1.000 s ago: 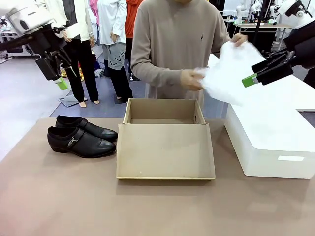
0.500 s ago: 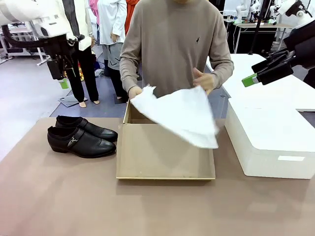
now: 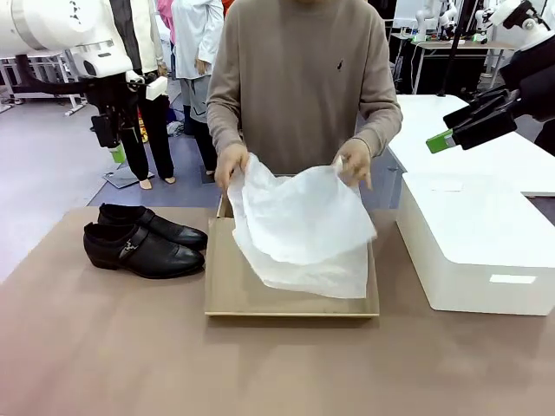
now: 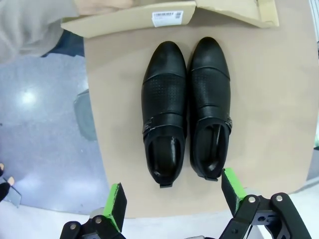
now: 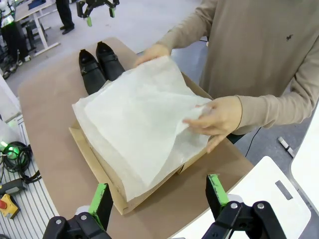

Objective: Pack the shoes into the box.
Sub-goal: Place one shoe of the Shoes into the Shoes Box.

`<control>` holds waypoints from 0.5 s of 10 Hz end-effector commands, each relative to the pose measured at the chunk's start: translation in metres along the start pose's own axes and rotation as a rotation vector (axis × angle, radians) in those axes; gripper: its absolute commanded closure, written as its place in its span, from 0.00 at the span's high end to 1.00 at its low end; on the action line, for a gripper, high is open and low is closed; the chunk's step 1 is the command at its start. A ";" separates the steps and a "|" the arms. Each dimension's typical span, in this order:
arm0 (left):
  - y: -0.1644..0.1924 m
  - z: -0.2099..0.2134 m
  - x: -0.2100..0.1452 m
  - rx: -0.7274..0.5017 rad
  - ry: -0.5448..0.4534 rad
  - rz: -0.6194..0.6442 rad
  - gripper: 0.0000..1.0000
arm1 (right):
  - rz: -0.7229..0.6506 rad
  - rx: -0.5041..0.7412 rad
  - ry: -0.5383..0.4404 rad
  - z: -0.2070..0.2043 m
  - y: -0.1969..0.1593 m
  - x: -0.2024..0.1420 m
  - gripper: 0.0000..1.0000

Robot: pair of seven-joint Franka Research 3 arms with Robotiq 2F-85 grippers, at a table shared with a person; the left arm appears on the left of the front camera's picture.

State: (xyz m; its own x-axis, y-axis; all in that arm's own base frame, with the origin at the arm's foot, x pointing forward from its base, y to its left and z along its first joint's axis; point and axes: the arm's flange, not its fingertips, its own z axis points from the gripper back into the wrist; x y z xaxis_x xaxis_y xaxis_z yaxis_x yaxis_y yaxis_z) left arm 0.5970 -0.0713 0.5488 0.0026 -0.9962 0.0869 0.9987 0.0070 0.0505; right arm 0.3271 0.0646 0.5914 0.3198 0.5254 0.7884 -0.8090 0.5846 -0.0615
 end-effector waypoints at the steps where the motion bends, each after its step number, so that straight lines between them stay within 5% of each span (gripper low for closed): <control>1: -0.004 0.005 -0.002 0.008 0.001 0.003 1.00 | -0.001 0.012 -0.013 -0.001 0.000 0.000 1.00; 5: 0.004 -0.004 -0.005 0.043 0.031 0.015 1.00 | -0.001 0.012 -0.013 -0.001 0.000 0.000 1.00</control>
State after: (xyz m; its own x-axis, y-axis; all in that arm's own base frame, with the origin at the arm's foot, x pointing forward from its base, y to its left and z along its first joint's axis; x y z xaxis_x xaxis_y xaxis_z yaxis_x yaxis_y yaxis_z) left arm 0.5980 -0.0712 0.5503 0.0015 -0.9964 0.0844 0.9979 0.0069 0.0641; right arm 0.3271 0.0646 0.5914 0.3198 0.5254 0.7885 -0.8090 0.5846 -0.0615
